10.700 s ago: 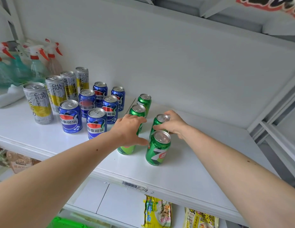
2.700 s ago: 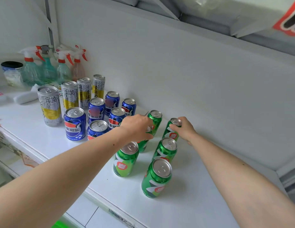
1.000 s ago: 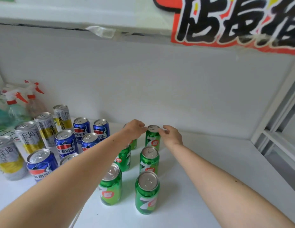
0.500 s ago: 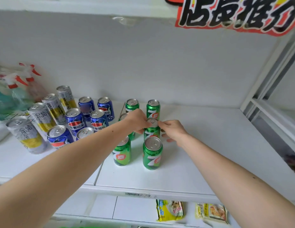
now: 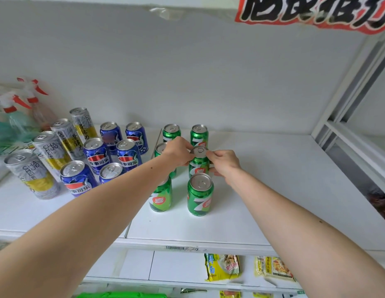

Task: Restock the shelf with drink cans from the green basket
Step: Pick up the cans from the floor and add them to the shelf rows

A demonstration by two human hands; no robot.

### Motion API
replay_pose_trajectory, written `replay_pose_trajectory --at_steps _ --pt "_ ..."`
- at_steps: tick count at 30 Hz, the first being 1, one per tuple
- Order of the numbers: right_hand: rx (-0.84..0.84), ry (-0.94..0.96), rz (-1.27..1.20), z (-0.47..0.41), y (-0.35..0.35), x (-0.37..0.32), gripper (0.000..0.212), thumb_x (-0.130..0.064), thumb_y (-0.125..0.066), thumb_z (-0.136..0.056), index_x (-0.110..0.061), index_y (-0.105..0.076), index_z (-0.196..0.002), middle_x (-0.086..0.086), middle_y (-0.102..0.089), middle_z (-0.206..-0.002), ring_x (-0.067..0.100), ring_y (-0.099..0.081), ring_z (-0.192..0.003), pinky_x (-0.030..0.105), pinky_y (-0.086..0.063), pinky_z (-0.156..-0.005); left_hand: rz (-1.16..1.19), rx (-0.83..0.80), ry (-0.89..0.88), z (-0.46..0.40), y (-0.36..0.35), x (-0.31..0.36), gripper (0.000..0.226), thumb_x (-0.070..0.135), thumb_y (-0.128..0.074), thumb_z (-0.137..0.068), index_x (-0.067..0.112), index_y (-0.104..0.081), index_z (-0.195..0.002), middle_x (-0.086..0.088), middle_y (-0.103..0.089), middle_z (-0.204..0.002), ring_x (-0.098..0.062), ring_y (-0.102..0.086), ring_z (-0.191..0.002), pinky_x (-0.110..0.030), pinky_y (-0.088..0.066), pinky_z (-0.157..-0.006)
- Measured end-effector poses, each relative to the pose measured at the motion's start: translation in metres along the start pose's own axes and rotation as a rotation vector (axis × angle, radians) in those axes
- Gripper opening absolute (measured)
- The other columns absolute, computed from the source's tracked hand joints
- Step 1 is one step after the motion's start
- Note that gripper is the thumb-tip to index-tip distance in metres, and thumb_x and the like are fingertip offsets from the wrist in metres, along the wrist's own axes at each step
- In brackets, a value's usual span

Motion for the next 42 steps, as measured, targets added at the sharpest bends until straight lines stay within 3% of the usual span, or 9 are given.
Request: replay_pose_trajectory --at_steps 5,9,13,17,20,23,29,37,42 --pt "0.015 -0.005 0.002 0.0 0.0 0.002 0.027 -0.039 -0.066 -0.088 -0.024 -0.067 -0.066 0.008 -0.075 -0.092 0.03 -0.074 -0.08 0.047 -0.059 -0.083 0.032 -0.012 0.011 -0.002 -0.001 -0.002 0.03 0.016 -0.061 -0.091 0.015 -0.065 -0.12 -0.01 -0.072 -0.096 -0.018 -0.071 -0.077 -0.022 -0.053 -0.065" --pt "0.006 -0.01 0.017 0.003 -0.001 0.001 0.038 -0.046 -0.064 -0.086 -0.009 -0.072 -0.086 0.012 -0.075 -0.096 0.034 -0.073 -0.088 0.042 -0.059 -0.079 0.071 -0.054 0.024 0.0 -0.002 -0.006 0.036 0.016 -0.058 -0.092 0.016 -0.059 -0.128 -0.01 -0.07 -0.102 -0.021 -0.071 -0.085 -0.029 -0.058 -0.078" --pt "-0.037 -0.009 0.045 0.017 0.004 -0.004 0.037 -0.055 -0.056 -0.09 -0.019 -0.067 -0.088 0.003 -0.071 -0.1 0.027 -0.069 -0.094 0.043 -0.056 -0.087 0.094 -0.083 0.058 0.008 0.003 -0.012 0.051 0.022 -0.063 -0.09 0.012 -0.047 -0.138 -0.013 -0.066 -0.105 -0.024 -0.069 -0.088 -0.036 -0.058 -0.084" --pt "-0.091 -0.019 0.06 0.038 0.016 0.006 0.054 -0.057 -0.063 -0.085 -0.004 -0.07 -0.097 0.012 -0.073 -0.105 0.029 -0.07 -0.092 0.036 -0.053 -0.075 0.122 -0.137 0.027 0.032 0.017 -0.01 0.036 0.022 -0.069 -0.086 0.005 -0.064 -0.118 -0.014 -0.071 -0.097 -0.024 -0.071 -0.087 -0.036 -0.058 -0.083" --pt "-0.174 -0.068 0.073 0.059 0.02 0.014 0.046 -0.055 -0.067 -0.082 -0.015 -0.074 -0.101 0.01 -0.073 -0.108 0.029 -0.069 -0.1 0.044 -0.054 -0.087 0.11 -0.215 0.024 0.053 0.02 -0.005 0.031 0.02 -0.072 -0.084 0.002 -0.068 -0.109 -0.016 -0.072 -0.096 -0.024 -0.072 -0.086 -0.035 -0.058 -0.083" --pt "-0.213 -0.083 0.07 0.073 0.02 0.017 0.039 -0.055 -0.067 -0.084 -0.023 -0.073 -0.104 0.001 -0.073 -0.105 0.024 -0.07 -0.095 0.044 -0.053 -0.091 0.035 -0.261 0.032 0.067 0.013 -0.003 0.032 0.019 -0.071 -0.084 0.001 -0.067 -0.11 -0.015 -0.072 -0.097 -0.022 -0.072 -0.084 -0.034 -0.059 -0.082" --pt "-0.153 -0.072 0.074 0.08 0.014 0.02 0.032 -0.05 -0.069 -0.083 -0.022 -0.076 -0.095 0.005 -0.077 -0.094 0.023 -0.075 -0.081 0.043 -0.056 -0.083 -0.001 -0.155 -0.033 0.079 0.0 -0.01 0.03 0.016 -0.074 -0.082 0.009 -0.069 -0.11 -0.012 -0.072 -0.092 -0.021 -0.073 -0.073 -0.032 -0.061 -0.069" --pt "-0.018 -0.052 0.088 0.083 0.011 0.024 0.044 -0.052 -0.07 -0.077 -0.009 -0.075 -0.082 0.012 -0.076 -0.082 0.033 -0.073 -0.079 0.041 -0.059 -0.068 -0.038 -0.093 -0.086 0.083 -0.004 -0.01 0.028 0.016 -0.072 -0.083 0.012 -0.07 -0.11 -0.009 -0.073 -0.095 -0.022 -0.073 -0.075 -0.034 -0.061 -0.075" --pt "-0.014 0.0 0.157 0.088 0.017 0.012 0.049 -0.055 -0.063 -0.083 -0.008 -0.068 -0.072 0.008 -0.072 -0.079 0.031 -0.067 -0.081 0.033 -0.049 -0.066 -0.055 -0.04 -0.119 0.089 0.008 -0.008 0.039 0.021 -0.071 -0.083 0.012 -0.065 -0.12 -0.009 -0.071 -0.107 -0.024 -0.069 -0.09 -0.036 -0.057 -0.086"
Point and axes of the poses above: each hand's wrist, its own z-axis away from the middle knuckle, its own y-axis out of the back of the hand, x = y × z, the point moved 3 cm from there along -z, towards the middle knuckle
